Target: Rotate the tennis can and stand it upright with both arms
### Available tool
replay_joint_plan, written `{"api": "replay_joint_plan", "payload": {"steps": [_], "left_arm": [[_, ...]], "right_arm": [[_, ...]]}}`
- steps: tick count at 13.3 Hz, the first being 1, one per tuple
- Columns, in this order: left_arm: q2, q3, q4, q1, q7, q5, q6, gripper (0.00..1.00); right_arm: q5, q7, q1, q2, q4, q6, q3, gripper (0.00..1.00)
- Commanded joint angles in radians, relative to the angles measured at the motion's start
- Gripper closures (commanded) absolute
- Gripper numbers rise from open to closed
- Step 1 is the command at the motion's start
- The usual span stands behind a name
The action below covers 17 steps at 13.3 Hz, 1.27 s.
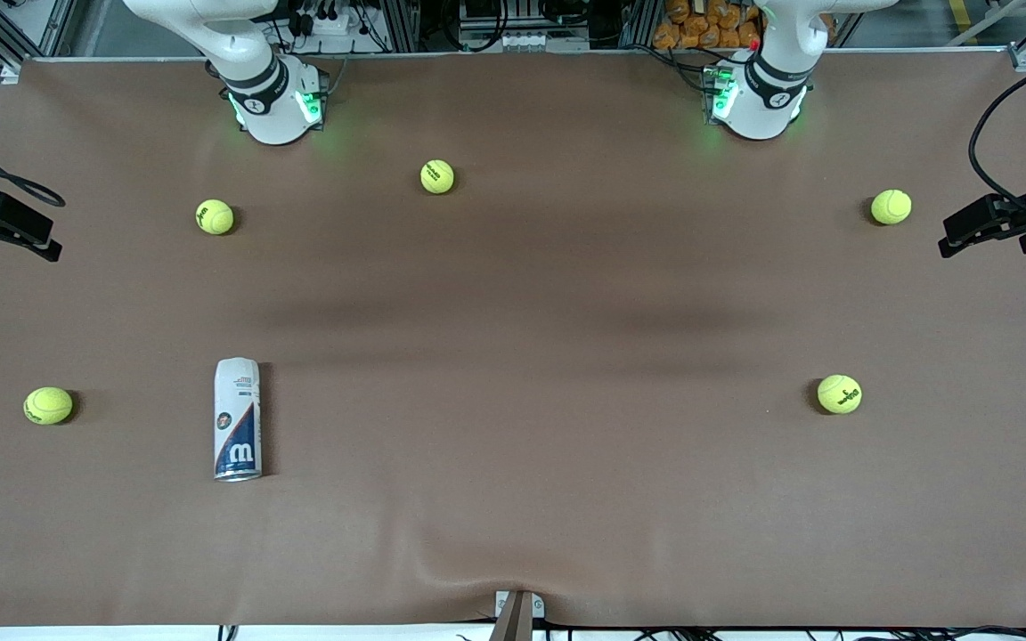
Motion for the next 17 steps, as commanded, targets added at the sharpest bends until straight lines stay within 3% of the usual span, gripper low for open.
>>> {"api": "replay_joint_plan", "payload": {"steps": [1,17], "left_arm": [[0.003,-0.005,0.012,0.003,0.018,0.023,-0.012,0.0],[0.0,-0.002,0.004,0.007,0.019,0.023,-0.033,0.0]], "right_arm": [[0.006,-0.009,0.011,-0.03,-0.033,0.01,-0.002,0.0],[0.005,-0.009,0.017,0.049,-0.037,0.067,-0.004,0.0]]}}
